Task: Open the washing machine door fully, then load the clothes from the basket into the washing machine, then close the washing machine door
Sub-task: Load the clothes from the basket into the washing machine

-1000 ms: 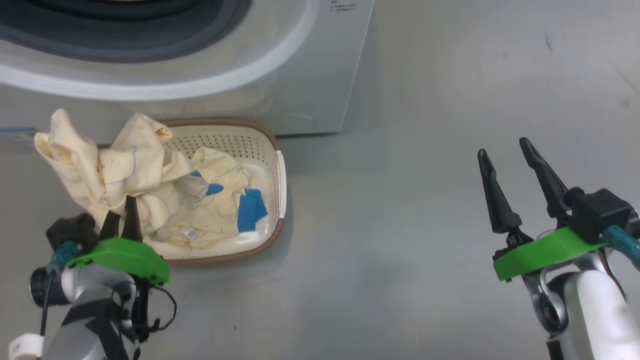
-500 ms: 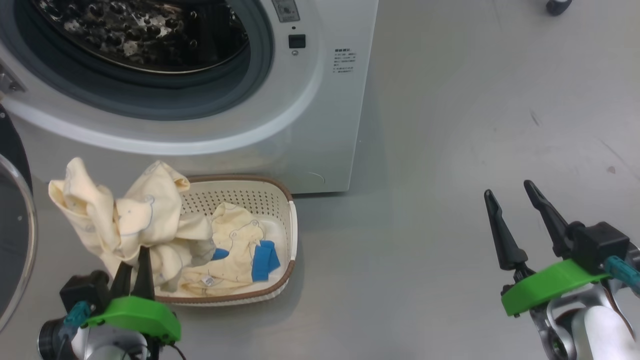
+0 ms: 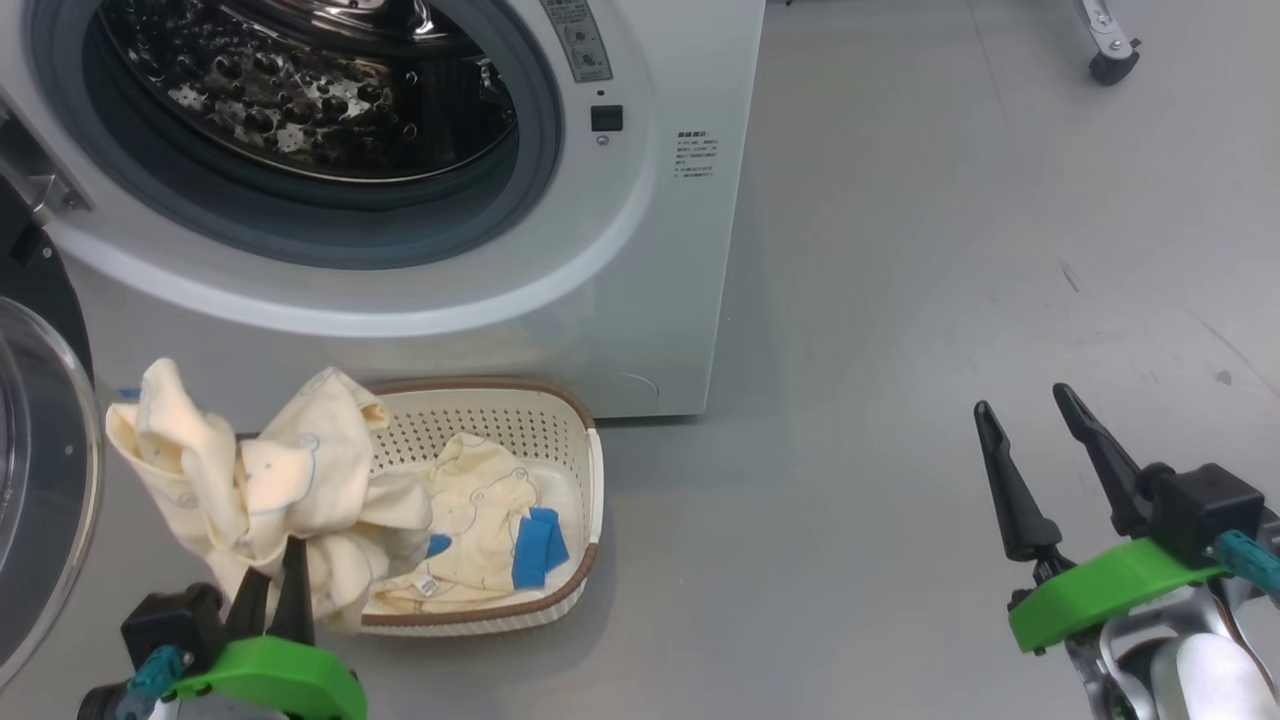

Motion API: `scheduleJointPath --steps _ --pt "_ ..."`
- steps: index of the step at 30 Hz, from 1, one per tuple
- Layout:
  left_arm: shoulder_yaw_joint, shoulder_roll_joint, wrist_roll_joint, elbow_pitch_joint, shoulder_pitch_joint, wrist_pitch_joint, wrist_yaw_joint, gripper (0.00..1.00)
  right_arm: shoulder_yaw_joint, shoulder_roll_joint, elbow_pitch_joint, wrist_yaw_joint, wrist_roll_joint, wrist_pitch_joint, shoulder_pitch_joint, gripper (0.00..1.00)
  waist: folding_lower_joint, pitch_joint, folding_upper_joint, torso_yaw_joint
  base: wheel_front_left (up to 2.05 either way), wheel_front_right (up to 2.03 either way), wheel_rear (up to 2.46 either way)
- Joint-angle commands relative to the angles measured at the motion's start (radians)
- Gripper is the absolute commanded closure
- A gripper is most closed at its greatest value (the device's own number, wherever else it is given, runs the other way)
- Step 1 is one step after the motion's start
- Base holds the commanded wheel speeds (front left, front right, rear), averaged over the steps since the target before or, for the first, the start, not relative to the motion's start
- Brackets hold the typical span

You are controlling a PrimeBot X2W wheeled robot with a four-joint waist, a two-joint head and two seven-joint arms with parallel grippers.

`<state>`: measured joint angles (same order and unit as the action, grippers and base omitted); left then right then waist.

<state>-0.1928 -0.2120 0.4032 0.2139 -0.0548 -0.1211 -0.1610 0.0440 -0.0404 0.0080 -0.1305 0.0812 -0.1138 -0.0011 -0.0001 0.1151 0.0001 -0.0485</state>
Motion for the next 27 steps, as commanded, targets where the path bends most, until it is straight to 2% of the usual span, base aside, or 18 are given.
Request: scheduleJointPath --steps 1,27 --pt "0.038 -0.03 -0.006 -0.043 -0.023 0.002 -0.006 1.0 -0.015 -0.01 -0.036 0.0 0.008 0.002 -0.008 0.0 0.0001 0.0 -0.0001 0.001 0.0 0.0 0.0" --pt "0.029 -0.043 0.01 -0.062 -0.046 0.03 -0.025 1.0 -0.027 -0.01 -0.02 0.0 0.024 -0.009 -0.017 0.0 0.0001 0.022 -0.0001 -0.001 0.0 0.0 0.0"
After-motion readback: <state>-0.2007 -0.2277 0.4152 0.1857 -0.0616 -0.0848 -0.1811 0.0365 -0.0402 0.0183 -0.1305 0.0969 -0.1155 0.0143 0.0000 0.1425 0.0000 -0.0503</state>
